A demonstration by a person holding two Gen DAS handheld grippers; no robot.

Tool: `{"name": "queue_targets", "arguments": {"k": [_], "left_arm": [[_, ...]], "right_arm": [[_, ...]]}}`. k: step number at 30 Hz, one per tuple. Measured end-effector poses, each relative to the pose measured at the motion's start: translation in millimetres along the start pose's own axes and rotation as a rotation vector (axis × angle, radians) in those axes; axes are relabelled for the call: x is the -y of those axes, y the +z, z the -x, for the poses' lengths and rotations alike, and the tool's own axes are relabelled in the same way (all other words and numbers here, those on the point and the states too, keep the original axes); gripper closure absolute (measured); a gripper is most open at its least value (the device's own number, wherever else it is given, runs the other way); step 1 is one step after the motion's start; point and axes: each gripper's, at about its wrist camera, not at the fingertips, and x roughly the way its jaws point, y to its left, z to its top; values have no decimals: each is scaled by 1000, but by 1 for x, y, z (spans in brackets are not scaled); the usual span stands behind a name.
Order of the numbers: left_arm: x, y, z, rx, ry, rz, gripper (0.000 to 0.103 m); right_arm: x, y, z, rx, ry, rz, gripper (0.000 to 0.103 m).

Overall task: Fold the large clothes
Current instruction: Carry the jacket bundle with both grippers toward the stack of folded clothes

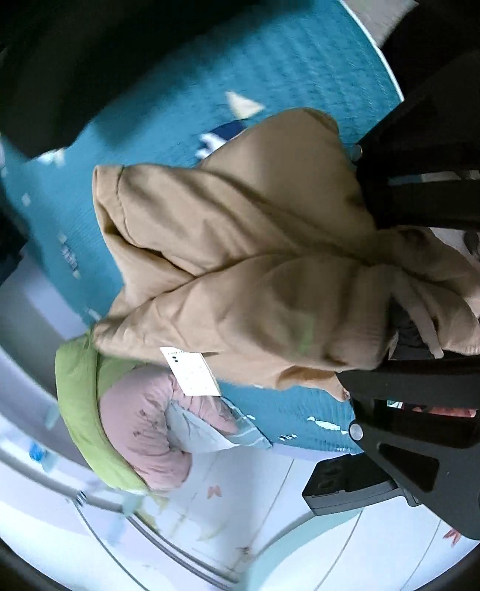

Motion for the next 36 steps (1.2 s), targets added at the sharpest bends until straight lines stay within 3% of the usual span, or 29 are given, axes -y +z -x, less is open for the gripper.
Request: {"name": "queue_targets", "arguments": {"k": [6,9,14,18,23,29,32,36], "left_arm": [[20,8,12,41,-65,22,43],[24,13,19,66,-108,46,43],[45,30,43,135,-162,35,44],[81,51,65,207,-228,4,44],[158,90,74,269,-337,-76,44],[278,114,53,302,-421,-186,45],[335,109,26,261,-432,-253,44],[389,79,-34,154,-353,-379,44]], "right_arm": [[-31,10,8,33,-19,113,77],[-47,4,29,47,-9,166,77],[-80,23,55,105,4,252,78],[-97,47,93,180,28,308,78],[-98,83,160,324,38,370,78],[-36,123,253,511,81,312,77],[39,133,291,581,80,208,77],[155,138,293,517,65,-40,76]]}}
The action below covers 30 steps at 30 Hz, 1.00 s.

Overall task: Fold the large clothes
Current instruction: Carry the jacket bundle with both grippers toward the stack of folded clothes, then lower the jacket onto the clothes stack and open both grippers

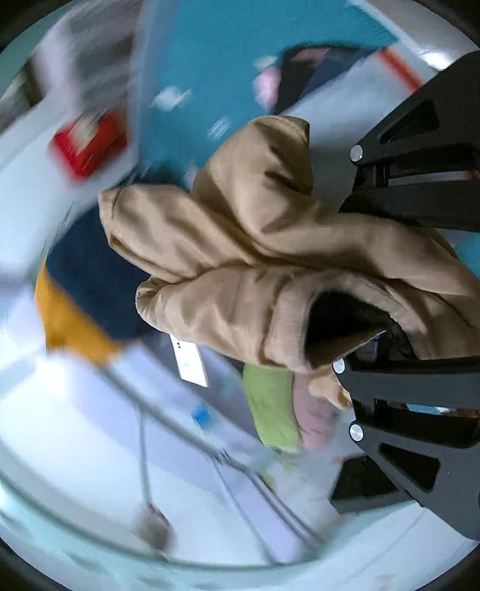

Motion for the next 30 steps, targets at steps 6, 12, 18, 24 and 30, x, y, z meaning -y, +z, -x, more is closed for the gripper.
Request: {"name": "queue_targets", "arguments": {"k": [6,12,18,24,30], "left_arm": [[3,-42,-42,-104,7,-56,44],[-27,-48,-32,-115,27,-14,40],[-41,-50,-22,-134,25,12,34],[-27,-55,-7,-132,-44,-30,28],[-46,-59,7,-131,-50,14,25]], "right_arm": [[111,-22,-13,-117,-86,-191,64],[124,-11,-2,-85,-122,-247,43],[84,-1,11,-95,-289,-165,38],[64,3,51,-17,-374,-158,36],[-16,18,65,88,-411,59,46]]}}
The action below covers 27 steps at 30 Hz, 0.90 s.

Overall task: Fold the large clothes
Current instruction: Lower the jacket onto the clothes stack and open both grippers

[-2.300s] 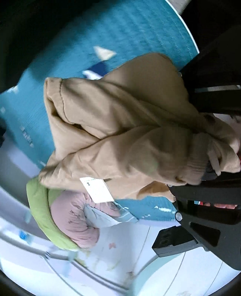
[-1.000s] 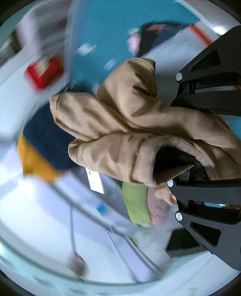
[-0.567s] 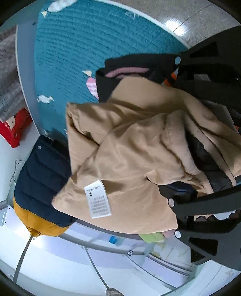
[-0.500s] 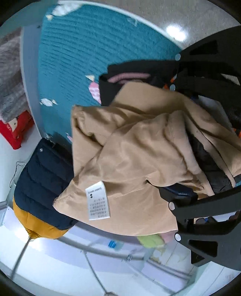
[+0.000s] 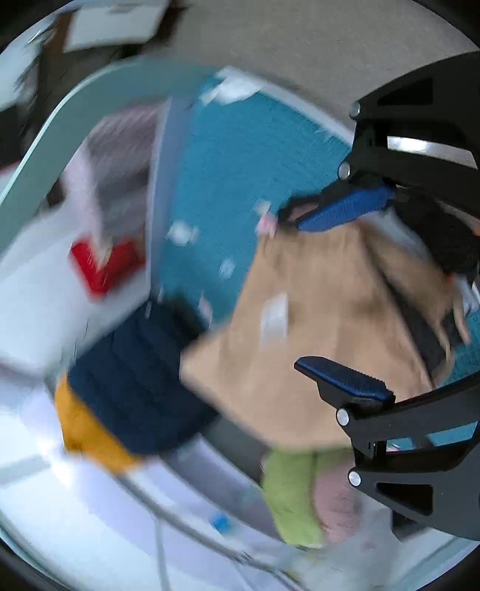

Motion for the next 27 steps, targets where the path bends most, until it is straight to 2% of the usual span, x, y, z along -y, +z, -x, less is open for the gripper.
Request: {"name": "queue_targets", "arguments": {"k": [2,4,5,7,9,10,13,15,18,21,27], "left_arm": [[-9,-2,4,-1,11,18,25],[-23,-3,10,3,51,22,25],[-26,-4,14,4,72,21,25],[-42,-4,22,5,147,22,24],[-63,-3,31,4,262,26,23],[-74,-2,35,3,310,31,23],[-107,-1,44,-8,411,57,23],[-124,-1,47,-16,442,77,23],[-148,-3,48,-26,455,119,23],[-155,-5,40,-43,441,134,23],[-137,-15,38,-77,399,82,23]], "right_arm": [[-46,2,-13,-32,17,124,58],[-82,-1,-38,-88,3,230,86],[-91,-3,-51,-120,-13,259,89],[-107,-11,-91,-208,-102,328,97],[-99,-21,-135,-291,-222,373,99],[-91,-24,-153,-329,-242,375,101],[-71,-28,-180,-351,-326,403,101],[-56,-28,-188,-370,-360,400,100],[-38,-25,-182,-380,-317,363,100],[-32,-23,-174,-375,-257,330,100],[-50,-17,-153,-302,-223,339,97]]}}
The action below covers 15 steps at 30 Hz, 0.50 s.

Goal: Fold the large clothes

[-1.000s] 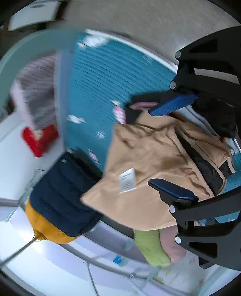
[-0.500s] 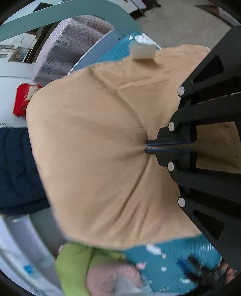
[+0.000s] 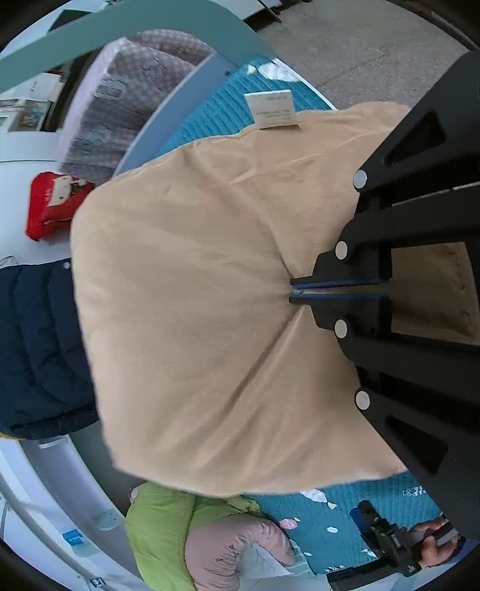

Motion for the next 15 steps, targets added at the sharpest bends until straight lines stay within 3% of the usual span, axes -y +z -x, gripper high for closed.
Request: {"name": "queue_targets", "arguments": {"k": [5,9,11,13,15], "left_arm": [[6,-5,18,18,-19,-16,21],[14,-11,43,51,-36,-35,18],[20,-16,53,58,-51,-57,17],[25,-21,64,56,-51,-78,12],[28,-26,76,65,-60,-91,12]], "right_arm": [[-31,-7,39,110,-29,64,90],[-68,-23,77,160,20,95,58],[-92,-39,92,152,28,122,47],[-111,-54,101,138,17,140,24],[-132,-74,108,111,6,158,16]]}}
